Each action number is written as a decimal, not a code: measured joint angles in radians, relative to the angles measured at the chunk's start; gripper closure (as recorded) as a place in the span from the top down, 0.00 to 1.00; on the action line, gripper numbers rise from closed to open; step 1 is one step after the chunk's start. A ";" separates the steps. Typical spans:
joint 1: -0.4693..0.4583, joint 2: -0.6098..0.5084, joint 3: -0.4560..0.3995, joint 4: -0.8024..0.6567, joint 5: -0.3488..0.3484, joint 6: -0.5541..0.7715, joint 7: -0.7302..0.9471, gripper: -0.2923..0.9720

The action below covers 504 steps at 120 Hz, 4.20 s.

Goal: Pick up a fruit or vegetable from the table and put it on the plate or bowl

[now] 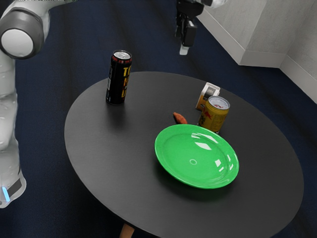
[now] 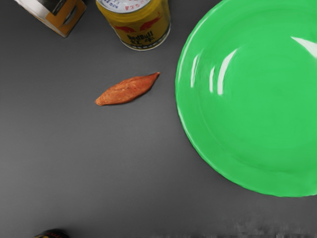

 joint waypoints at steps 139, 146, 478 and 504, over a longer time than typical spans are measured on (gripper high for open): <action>0.096 0.147 0.078 -0.277 -0.047 0.325 -1.042 0.77; 0.099 0.156 0.078 -0.298 -0.057 0.363 -1.104 0.77; 0.240 0.341 0.029 -0.325 -0.274 0.444 -1.759 0.37; 0.176 0.159 0.024 -0.361 -0.238 0.332 -1.801 0.37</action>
